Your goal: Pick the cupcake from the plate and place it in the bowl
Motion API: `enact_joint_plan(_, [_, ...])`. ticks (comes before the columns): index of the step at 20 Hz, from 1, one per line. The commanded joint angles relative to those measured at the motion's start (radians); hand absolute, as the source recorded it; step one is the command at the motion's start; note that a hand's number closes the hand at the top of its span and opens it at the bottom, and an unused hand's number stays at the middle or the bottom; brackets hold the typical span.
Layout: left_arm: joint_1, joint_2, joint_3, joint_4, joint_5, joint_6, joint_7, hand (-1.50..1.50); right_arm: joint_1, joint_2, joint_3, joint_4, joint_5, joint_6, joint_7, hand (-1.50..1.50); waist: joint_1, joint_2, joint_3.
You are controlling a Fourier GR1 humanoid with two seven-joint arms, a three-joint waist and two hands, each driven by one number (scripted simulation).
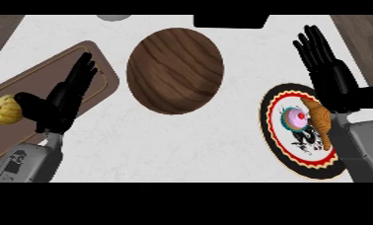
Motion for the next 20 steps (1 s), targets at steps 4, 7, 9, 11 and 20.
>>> enact_joint_plan(4, [-0.049,0.057,0.136,-0.044,-0.014,0.065,-0.026,0.0,-0.07,0.092,0.079,-0.091,0.014,0.003,0.056,-1.5,0.008,-0.005,0.031])
enact_joint_plan(7, [-0.032,0.072,0.155,-0.029,-0.013,0.067,-0.054,0.0,-0.112,-0.179,0.126,-0.04,0.367,-0.121,0.084,-1.5,0.004,-0.029,0.002])
enact_joint_plan(9, [-0.008,0.075,0.195,-0.026,0.019,0.066,-0.055,0.0,-0.042,0.009,0.07,-0.087,0.367,-0.414,0.067,-1.5,-0.026,-0.025,0.024])
enact_joint_plan(11, [-0.014,0.076,0.211,-0.032,0.016,0.07,-0.075,0.0,0.039,0.085,0.164,-0.142,0.49,-0.531,0.003,-1.5,-0.029,-0.019,0.027])
enact_joint_plan(20, [0.025,0.065,0.225,-0.036,0.014,0.054,-0.087,0.0,0.13,-0.142,0.311,-0.456,0.872,-0.548,0.498,-1.5,-0.037,-0.017,0.024])
